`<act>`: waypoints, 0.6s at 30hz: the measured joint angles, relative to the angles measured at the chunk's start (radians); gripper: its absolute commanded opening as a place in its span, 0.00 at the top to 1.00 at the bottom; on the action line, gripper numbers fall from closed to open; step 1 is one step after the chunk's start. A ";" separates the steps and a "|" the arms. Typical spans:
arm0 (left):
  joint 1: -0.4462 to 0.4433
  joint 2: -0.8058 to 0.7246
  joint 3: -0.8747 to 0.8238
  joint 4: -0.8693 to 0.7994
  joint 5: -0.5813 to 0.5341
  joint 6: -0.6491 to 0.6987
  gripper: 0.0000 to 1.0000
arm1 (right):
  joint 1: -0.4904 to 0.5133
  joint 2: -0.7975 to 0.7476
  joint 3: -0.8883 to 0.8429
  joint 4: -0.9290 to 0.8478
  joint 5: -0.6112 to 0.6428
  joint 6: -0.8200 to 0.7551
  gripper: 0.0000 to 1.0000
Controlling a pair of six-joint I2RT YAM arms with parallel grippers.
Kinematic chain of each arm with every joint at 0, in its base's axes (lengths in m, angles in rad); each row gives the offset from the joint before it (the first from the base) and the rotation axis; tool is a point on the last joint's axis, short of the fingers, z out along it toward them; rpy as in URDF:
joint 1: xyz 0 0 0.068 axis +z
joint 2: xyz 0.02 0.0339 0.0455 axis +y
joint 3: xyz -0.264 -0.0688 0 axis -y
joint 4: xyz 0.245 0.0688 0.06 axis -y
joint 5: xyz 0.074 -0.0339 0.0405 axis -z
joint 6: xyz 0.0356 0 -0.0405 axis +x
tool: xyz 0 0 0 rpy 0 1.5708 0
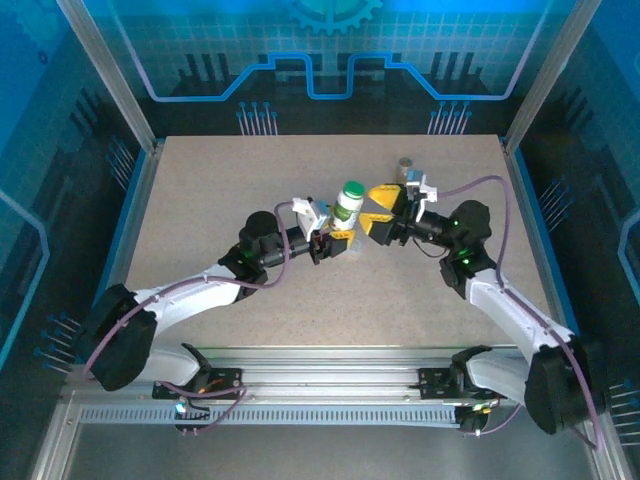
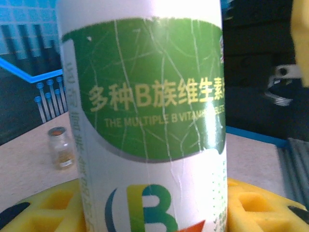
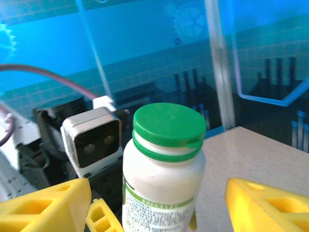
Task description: Sort the pills into containers
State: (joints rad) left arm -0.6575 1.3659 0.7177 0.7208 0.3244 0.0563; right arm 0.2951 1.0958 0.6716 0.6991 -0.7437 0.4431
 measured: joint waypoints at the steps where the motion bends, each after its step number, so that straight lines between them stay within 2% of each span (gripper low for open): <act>1: 0.000 0.000 -0.005 -0.006 -0.018 0.008 1.00 | 0.000 -0.021 0.003 -0.053 0.037 -0.007 0.28; 5: 0.000 0.002 -0.020 -0.021 -0.056 0.033 1.00 | 0.032 -0.060 0.091 -0.328 0.232 -0.007 0.29; 8: 0.000 0.013 -0.028 -0.019 -0.082 0.035 1.00 | 0.113 -0.058 0.196 -0.513 0.393 -0.003 0.29; 11: 0.000 0.031 -0.034 -0.021 -0.112 0.044 1.00 | 0.185 -0.057 0.256 -0.614 0.508 0.027 0.30; 14: 0.000 0.041 -0.036 -0.025 -0.138 0.055 1.00 | 0.212 -0.032 0.287 -0.686 0.582 0.077 0.30; 18: 0.000 0.042 -0.051 -0.028 -0.164 0.064 1.00 | 0.226 0.040 0.321 -0.753 0.606 0.134 0.31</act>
State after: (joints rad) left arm -0.6575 1.4075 0.6670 0.6930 0.1608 0.1204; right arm 0.5209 1.1358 0.9924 -0.0544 -0.1379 0.5766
